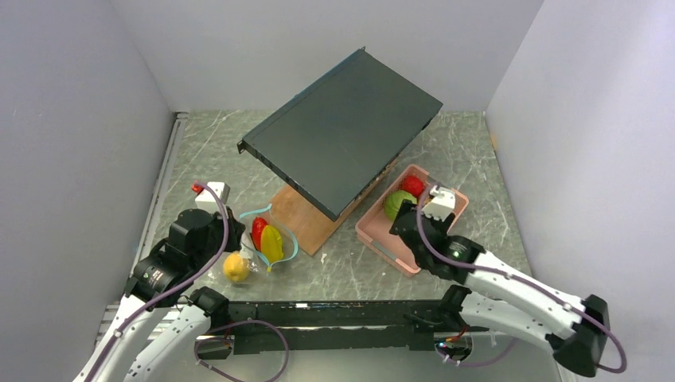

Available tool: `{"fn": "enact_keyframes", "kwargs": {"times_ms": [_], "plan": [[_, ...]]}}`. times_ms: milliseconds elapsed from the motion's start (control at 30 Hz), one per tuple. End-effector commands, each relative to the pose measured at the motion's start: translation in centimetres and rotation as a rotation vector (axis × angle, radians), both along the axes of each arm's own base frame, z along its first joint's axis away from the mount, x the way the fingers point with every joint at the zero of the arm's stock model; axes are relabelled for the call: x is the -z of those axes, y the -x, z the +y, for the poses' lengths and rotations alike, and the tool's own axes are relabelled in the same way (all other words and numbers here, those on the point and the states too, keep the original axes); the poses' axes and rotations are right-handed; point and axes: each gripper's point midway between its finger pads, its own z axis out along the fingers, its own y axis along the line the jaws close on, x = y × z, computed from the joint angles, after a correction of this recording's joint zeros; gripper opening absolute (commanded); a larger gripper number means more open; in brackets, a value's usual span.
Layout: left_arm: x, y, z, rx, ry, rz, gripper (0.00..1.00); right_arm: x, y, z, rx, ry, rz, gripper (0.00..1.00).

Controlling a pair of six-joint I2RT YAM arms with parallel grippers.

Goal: Place the food in the zip-top bag and seal the zipper
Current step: Pick up the fake fruit from the bin.

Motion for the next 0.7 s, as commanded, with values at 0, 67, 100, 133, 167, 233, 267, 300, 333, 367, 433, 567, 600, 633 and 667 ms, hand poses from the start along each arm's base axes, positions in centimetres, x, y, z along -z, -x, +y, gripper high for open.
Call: {"fn": "enact_keyframes", "kwargs": {"times_ms": [0,67,100,133,167,233,267,300,333,367,433,567,600,633,667], "plan": [[-0.8,-0.5,0.0,-0.021,0.020,-0.034,0.00,1.9,-2.5,-0.2,0.022,0.014,0.139,0.84],[-0.8,-0.5,0.0,-0.021,0.019,-0.034,0.00,2.7,-3.2,-1.5,0.083,0.009,0.181,0.85],[-0.8,-0.4,0.1,-0.022,0.020,-0.035,0.00,3.1,-3.5,-2.2,0.113,0.011,0.195,0.85],[-0.8,-0.4,0.1,-0.022,0.020,-0.036,0.00,3.3,-3.7,-2.9,0.142,0.011,0.205,0.86],[-0.8,-0.4,0.0,-0.021,0.021,-0.036,0.00,3.6,-3.9,-3.7,0.167,0.012,0.214,0.86],[-0.8,-0.4,0.0,-0.019,0.022,-0.037,0.00,4.4,-4.1,-5.1,0.203,0.008,0.231,0.86],[-0.8,-0.4,0.0,-0.017,0.022,-0.037,0.00,4.6,-4.2,-5.8,0.220,0.003,0.236,0.86],[-0.8,-0.5,-0.1,-0.015,0.022,-0.037,0.00,4.8,-4.3,-6.2,0.226,-0.002,0.241,0.86],[-0.8,-0.5,-0.1,-0.013,0.022,-0.036,0.00,4.7,-4.5,-6.7,0.233,-0.006,0.239,0.85],[-0.8,-0.5,-0.2,-0.011,0.021,-0.034,0.00,4.6,-4.7,-7.0,0.237,-0.006,0.237,0.85],[-0.7,-0.5,-0.2,-0.007,0.019,-0.030,0.00,4.3,-5.1,-7.8,0.260,0.003,0.234,0.83],[-0.6,-0.5,-0.3,-0.005,0.017,-0.024,0.00,4.2,-5.9,-8.8,0.280,0.043,0.248,0.68],[-0.6,-0.5,-0.3,-0.005,0.018,-0.027,0.00,4.4,-6.1,-9.0,0.283,0.053,0.260,0.61],[-0.7,-0.5,-0.3,-0.004,0.019,-0.028,0.00,4.6,-6.3,-9.2,0.288,0.061,0.272,0.56],[-0.7,-0.5,-0.3,-0.004,0.020,-0.029,0.00,4.9,-6.4,-9.3,0.290,0.071,0.287,0.54]]}}
